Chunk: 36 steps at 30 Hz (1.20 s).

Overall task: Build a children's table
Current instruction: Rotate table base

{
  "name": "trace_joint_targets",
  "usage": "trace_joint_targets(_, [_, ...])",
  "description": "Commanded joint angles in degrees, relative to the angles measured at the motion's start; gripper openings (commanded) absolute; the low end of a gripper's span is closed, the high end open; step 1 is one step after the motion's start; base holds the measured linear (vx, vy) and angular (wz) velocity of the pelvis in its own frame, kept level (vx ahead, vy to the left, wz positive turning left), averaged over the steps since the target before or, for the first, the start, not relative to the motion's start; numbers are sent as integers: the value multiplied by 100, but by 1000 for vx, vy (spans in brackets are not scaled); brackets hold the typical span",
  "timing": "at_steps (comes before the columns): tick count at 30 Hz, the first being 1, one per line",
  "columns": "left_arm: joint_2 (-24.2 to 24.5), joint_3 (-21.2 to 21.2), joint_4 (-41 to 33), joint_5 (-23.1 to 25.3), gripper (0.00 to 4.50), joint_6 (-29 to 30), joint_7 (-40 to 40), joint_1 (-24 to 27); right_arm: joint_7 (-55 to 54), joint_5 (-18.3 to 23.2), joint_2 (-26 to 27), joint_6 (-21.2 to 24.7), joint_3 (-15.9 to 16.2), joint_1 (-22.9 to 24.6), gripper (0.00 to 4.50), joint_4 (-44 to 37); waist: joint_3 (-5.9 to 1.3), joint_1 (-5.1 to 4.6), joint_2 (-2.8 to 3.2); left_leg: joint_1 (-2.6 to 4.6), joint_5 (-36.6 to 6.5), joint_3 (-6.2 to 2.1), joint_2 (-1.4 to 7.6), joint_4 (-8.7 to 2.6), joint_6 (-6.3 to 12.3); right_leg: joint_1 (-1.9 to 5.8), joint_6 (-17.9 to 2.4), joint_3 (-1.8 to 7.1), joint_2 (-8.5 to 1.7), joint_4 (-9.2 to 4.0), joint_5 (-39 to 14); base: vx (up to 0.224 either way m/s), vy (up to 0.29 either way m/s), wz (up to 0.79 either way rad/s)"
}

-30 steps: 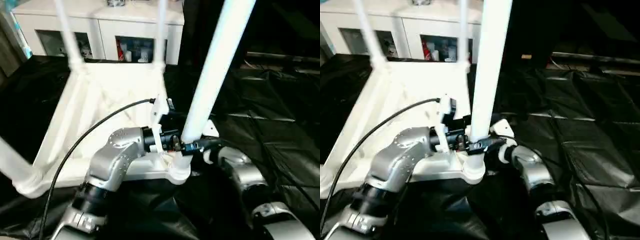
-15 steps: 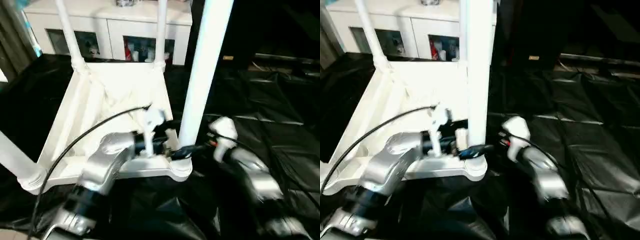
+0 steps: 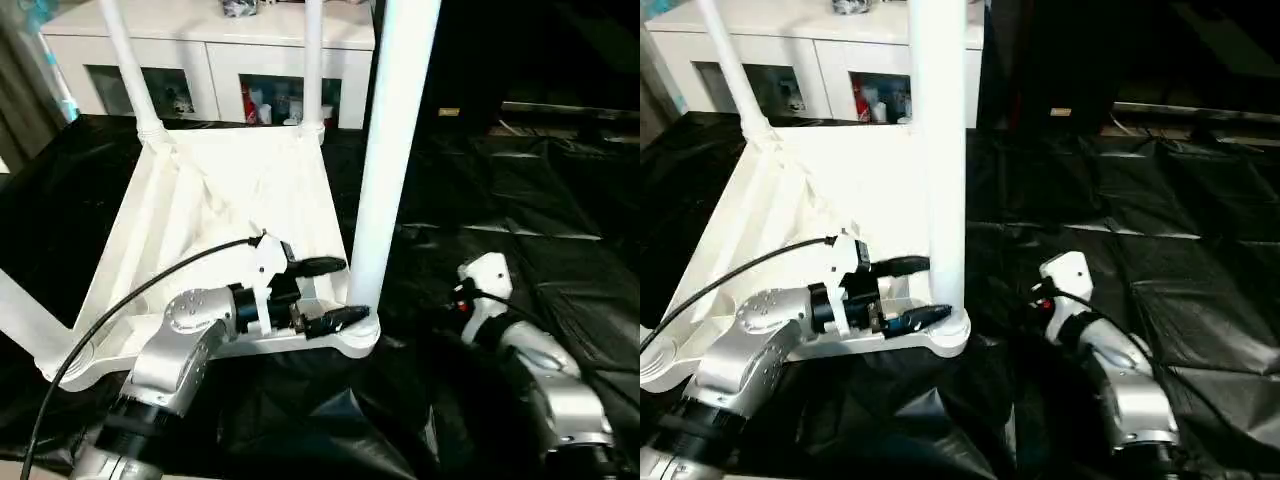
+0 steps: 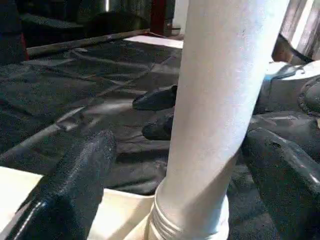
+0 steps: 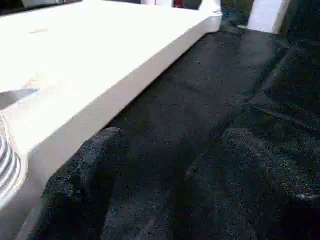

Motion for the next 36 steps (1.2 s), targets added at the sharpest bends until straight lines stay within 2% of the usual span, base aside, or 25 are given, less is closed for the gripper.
trace_joint_targets(1, [144, 102, 188, 158, 447, 85, 50, -233, -88, -30, -27, 103, -122, -123, 351, -129, -319, 17, 51, 135, -2592, -143, 128, -477, -109, 111, -599, 70, -176, -571, -3033, 0, 0, 0])
trace_joint_targets(2, [174, 85, 222, 163, 447, 114, 11, -263, -110, -15, -31, 139, -125, -151, 351, -143, -319, -11, 11, 112, -2592, -139, 126, -483, -115, 119, -578, 65, -164, -587, -3008, 0, 0, 0])
trace_joint_targets(3, [200, 89, 262, 176, 447, 111, 1, -301, -129, -12, -31, 172, -117, -187, 351, -153, -328, -9, 38, 100, -2572, -160, 119, -495, -131, 145, -576, 54, -168, -558, -2944, 0, 0, 0])
trace_joint_targets(4, [254, 103, 388, 187, 447, 60, -42, -402, -119, -41, -59, 190, -56, -256, 351, -150, -322, -10, 117, 121, -2644, -163, 118, -500, -152, 125, -606, 54, -167, -564, -2885, 0, 0, 0])
trace_joint_targets(5, [254, 103, 388, 187, 447, 60, -42, -402, -119, -41, -59, 190, -56, -256, 351, -150, -318, -33, 69, 128, -2707, -142, 111, -490, -149, 105, -605, 49, -147, -597, -2899, 0, 0, 0])
trace_joint_targets(7, [309, 138, 569, 175, 447, 30, -130, -569, -73, -105, -118, 171, 35, -349, 351, -67, -336, -20, 61, 159, -2752, -135, 101, -469, -131, 97, -674, 52, -151, -594, -2865, 0, 0, 0])
trace_joint_targets(9, [352, 123, 612, 199, 447, 37, -183, -670, 13, -119, -198, 187, 85, -347, 351, -71, -334, -1, 39, 153, -2695, -131, 112, -472, -103, 107, -735, 57, -157, -579, -2773, 0, 0, 0])
trace_joint_targets(11, [463, -1, 658, 274, 447, 59, -380, -788, 297, -76, -413, 273, 148, -222, 351, -191, -338, 22, -13, 155, -2587, -116, 122, -462, -62, 115, -792, 64, -160, -568, -2666, 0, 0, 0])
trace_joint_targets(12, [484, -26, 670, 292, 447, 57, -414, -804, 356, -64, -453, 289, 158, -193, 351, -215, -343, 59, 24, 158, -2506, -114, 128, -462, -37, 130, -812, 77, -168, -551, -2595, 0, 0, 0])
trace_joint_targets(15, [665, -215, 696, 416, 447, 171, -644, -836, 535, -54, -639, 385, 191, -93, 351, -336, -356, 92, 42, 144, -2325, -99, 132, -465, 5, 152, -916, 91, -157, -507, -2183, 0, 0, 0])
trace_joint_targets(16, [816, -361, 707, 503, 447, 220, -867, -856, 761, -1, -823, 511, 226, -11, 351, -473, -364, 91, 72, 135, -2218, -102, 133, -467, 26, 181, -990, 93, -151, -480, -1951, 0, 0, 0])
trace_joint_targets(17, [889, -424, 694, 525, 420, 281, -977, -865, 888, 19, -922, 567, 257, 33, 351, -551, -372, 102, 68, 132, -2159, -100, 140, -465, 37, 195, -1021, 93, -155, -469, -1830, 0, 0, 0])
trace_joint_targets(18, [934, -461, 679, 534, 420, 328, -1042, -869, 963, 31, -982, 600, 276, 62, 351, -602, -375, 108, 98, 151, -2100, -83, 142, -452, 67, 189, -1098, 102, -150, -457, -1617, 0, 0, 0])
trace_joint_targets(19, [968, -492, 673, 545, 412, 357, -1083, -877, 1055, 44, -1047, 625, 309, 93, 351, -657, -380, 107, 89, 142, -2054, -85, 144, -451, 79, 205, -1135, 98, -154, -443, -1531, 0, 0, 0])
trace_joint_targets(20, [1026, -564, 625, 587, 407, 366, -1144, -871, 1258, 92, -1185, 707, 385, 168, 351, -811, -393, 116, 143, 132, -1956, -92, 139, -447, 99, 229, -1222, 92, -170, -415, -1394, 0, 0, 0])
trace_joint_targets(22, [1054, -605, 579, 609, 377, 405, -1189, -862, 1346, 118, -1252, 746, 425, 201, 351, -889, -398, 100, 122, 125, -1901, -80, 139, -427, 137, 246, -1305, 84, -154, -411, -1166, 0, 0, 0])
trace_joint_targets(23, [1116, -785, 408, 763, 368, 631, -1154, -831, 1525, 171, -1389, 844, 510, 283, 351, -1110, -400, 106, 154, 138, -1851, -76, 148, -427, 178, 255, -1356, 86, -156, -407, -1049, 0, 0, 0])
trace_joint_targets(24, [1129, -829, 369, 804, 364, 689, -1140, -825, 1564, 182, -1418, 869, 527, 302, 351, -1162, -409, 117, 145, 124, -1711, -80, 151, -416, 238, 285, -1391, 86, -165, -381, -931, 0, 0, 0])
trace_joint_targets(25, [1161, -894, 313, 879, 346, 762, -1103, -813, 1580, 178, -1437, 888, 542, 317, 351, -1208, -410, 116, 143, 120, -1642, -73, 148, -405, 275, 282, -1407, 88, -172, -386, -895, 0, 0, 0])
trace_joint_targets(27, [1184, -937, 254, 912, 331, 861, -1095, -803, 1581, 175, -1451, 917, 551, 324, 351, -1240, -412, 117, 149, 104, -1540, -69, 136, -396, 326, 285, -1419, 81, -176, -388, -976, 0, 0, 0])
trace_joint_targets(29, [1175, -968, -80, 782, 321, 1273, -1068, -730, 1626, 161, -1510, 992, 588, 312, 351, -1290, -391, 121, 160, 113, -1694, -75, 146, -413, 245, 276, -1381, 75, -183, -414, -1378, 0, 0, 0])
trace_joint_targets(32, [1247, -1056, -395, 787, 294, 1578, -1020, -622, 1711, 111, -1567, 1009, 652, 269, 351, -1330, -365, 110, 164, 139, -1998, -88, 148, -433, 151, 236, -1241, 72, -173, -463, -1926, 0, 0, 0])
trace_joint_targets(33, [1234, -1055, -399, 845, 288, 1599, -924, -613, 1730, 103, -1576, 1009, 667, 245, 351, -1333, -361, 105, 135, 143, -2087, -89, 143, -431, 122, 224, -1159, 72, -169, -479, -2104, 0, 0, 0])
trace_joint_targets(35, [1247, -1089, -423, 1036, 267, 1671, -764, -601, 1762, 108, -1617, 1048, 705, 210, 351, -1376, -355, 102, 155, 150, -2168, -96, 140, -431, 80, 200, -1072, 71, -160, -495, -2262, 0, 0, 0])
trace_joint_targets(36, [1252, -1096, -424, 1062, 256, 1676, -751, -601, 1765, 109, -1621, 1053, 708, 205, 351, -1380, -356, 96, 143, 146, -2196, -100, 134, -435, 74, 202, -1010, 69, -157, -506, -2334, 0, 0, 0])
